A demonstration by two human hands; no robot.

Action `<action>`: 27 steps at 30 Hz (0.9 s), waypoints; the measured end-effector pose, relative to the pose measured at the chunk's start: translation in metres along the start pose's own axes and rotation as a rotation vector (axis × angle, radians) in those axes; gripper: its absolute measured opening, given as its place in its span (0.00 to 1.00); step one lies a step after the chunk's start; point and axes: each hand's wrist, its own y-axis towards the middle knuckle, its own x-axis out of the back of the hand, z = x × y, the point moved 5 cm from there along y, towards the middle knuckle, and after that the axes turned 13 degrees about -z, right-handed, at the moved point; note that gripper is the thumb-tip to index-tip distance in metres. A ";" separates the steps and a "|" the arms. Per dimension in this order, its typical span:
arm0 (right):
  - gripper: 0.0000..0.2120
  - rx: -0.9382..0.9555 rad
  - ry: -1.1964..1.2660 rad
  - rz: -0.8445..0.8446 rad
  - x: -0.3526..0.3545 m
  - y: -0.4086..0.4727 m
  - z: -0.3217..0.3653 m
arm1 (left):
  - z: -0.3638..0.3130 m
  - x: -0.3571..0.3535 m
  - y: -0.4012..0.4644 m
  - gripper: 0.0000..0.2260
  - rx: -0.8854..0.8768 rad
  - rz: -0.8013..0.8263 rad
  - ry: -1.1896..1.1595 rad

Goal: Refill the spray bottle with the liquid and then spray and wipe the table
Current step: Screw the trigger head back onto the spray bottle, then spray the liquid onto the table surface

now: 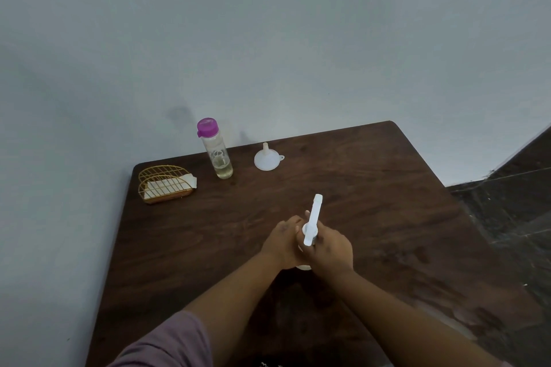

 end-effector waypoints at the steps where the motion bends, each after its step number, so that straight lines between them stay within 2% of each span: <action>1: 0.18 -0.027 0.010 -0.019 0.000 -0.002 0.000 | -0.001 0.000 0.000 0.21 -0.015 0.004 0.036; 5: 0.19 -0.076 0.042 -0.029 -0.002 -0.007 0.001 | -0.001 0.000 -0.001 0.22 0.009 0.038 0.065; 9: 0.25 0.092 -0.122 0.036 0.005 0.005 0.007 | 0.004 0.007 -0.002 0.32 0.127 0.030 -0.053; 11: 0.22 -0.005 -0.119 0.065 0.003 0.004 0.008 | 0.006 0.001 0.001 0.34 0.178 0.065 -0.093; 14: 0.17 -0.215 -0.002 0.059 -0.006 -0.007 0.007 | 0.009 0.000 -0.004 0.29 0.206 0.096 -0.102; 15: 0.19 -0.226 0.046 0.016 -0.007 -0.009 0.004 | 0.014 -0.004 -0.003 0.29 0.212 0.111 -0.107; 17: 0.34 -0.196 0.161 -0.110 -0.003 -0.009 -0.001 | 0.019 -0.009 -0.008 0.32 0.247 0.181 -0.184; 19: 0.42 -0.121 0.252 -0.113 0.001 -0.005 -0.001 | 0.019 -0.015 -0.006 0.33 0.167 0.184 -0.214; 22: 0.36 -0.060 0.388 0.040 -0.003 -0.007 0.004 | 0.017 -0.022 -0.014 0.37 0.172 0.188 -0.281; 25: 0.31 -0.067 0.455 -0.002 0.001 -0.019 -0.001 | 0.008 -0.031 -0.028 0.45 0.169 0.140 -0.304; 27: 0.27 -0.089 0.463 -0.051 0.012 -0.022 -0.008 | -0.005 -0.038 -0.040 0.50 0.231 0.165 -0.349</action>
